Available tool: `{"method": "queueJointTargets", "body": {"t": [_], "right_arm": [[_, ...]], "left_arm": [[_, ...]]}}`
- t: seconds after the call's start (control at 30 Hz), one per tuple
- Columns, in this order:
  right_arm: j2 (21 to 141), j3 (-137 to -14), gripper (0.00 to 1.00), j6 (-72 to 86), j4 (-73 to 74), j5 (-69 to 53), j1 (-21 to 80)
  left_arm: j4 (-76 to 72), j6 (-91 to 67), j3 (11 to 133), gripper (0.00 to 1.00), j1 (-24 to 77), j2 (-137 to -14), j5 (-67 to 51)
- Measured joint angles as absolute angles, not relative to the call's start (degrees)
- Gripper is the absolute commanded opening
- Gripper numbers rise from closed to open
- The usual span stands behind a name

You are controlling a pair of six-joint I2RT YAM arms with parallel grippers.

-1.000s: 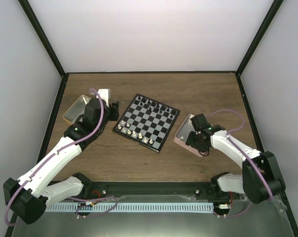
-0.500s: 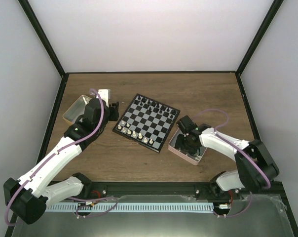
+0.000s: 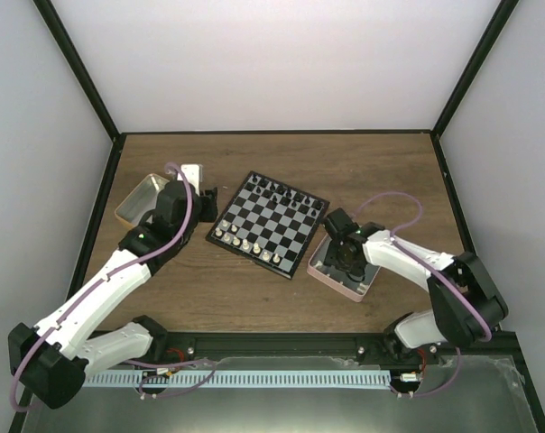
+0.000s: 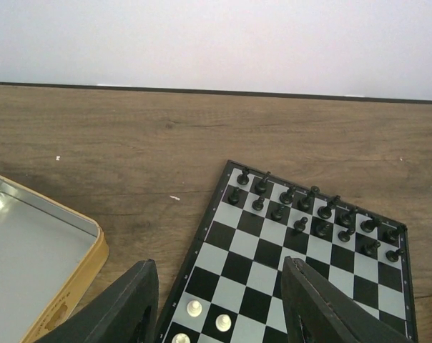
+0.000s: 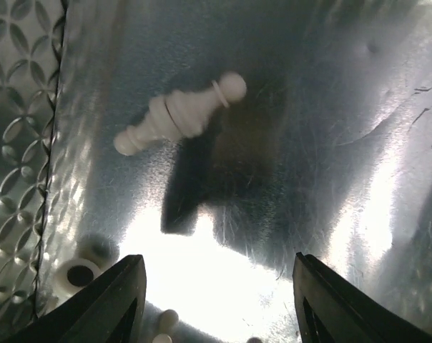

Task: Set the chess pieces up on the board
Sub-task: Move the storage box to the center of the board, then pick up the chess piece from the storage box.

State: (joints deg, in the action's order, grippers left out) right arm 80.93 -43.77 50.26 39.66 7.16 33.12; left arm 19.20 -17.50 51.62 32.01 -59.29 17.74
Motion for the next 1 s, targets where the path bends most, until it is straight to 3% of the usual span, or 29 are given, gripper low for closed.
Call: {"method": "queueJointTargets", "body": {"t": [0.27, 0.63, 1.0], "right_arm": [[81.1, -43.3, 0.56, 51.4, 36.4, 8.2, 30.9], [81.7, -43.4, 0.4, 56.0, 26.7, 10.0, 25.3], [87.8, -45.4, 0.44, 56.2, 21.6, 10.7, 23.6]], "left_arm": [[19.1, -17.3, 51.6, 0.49, 31.9, -59.6, 17.7], [18.9, -17.3, 51.6, 0.49, 31.9, -59.9, 17.3], [18.9, -17.3, 50.9, 0.49, 31.9, -59.9, 16.8]]}}
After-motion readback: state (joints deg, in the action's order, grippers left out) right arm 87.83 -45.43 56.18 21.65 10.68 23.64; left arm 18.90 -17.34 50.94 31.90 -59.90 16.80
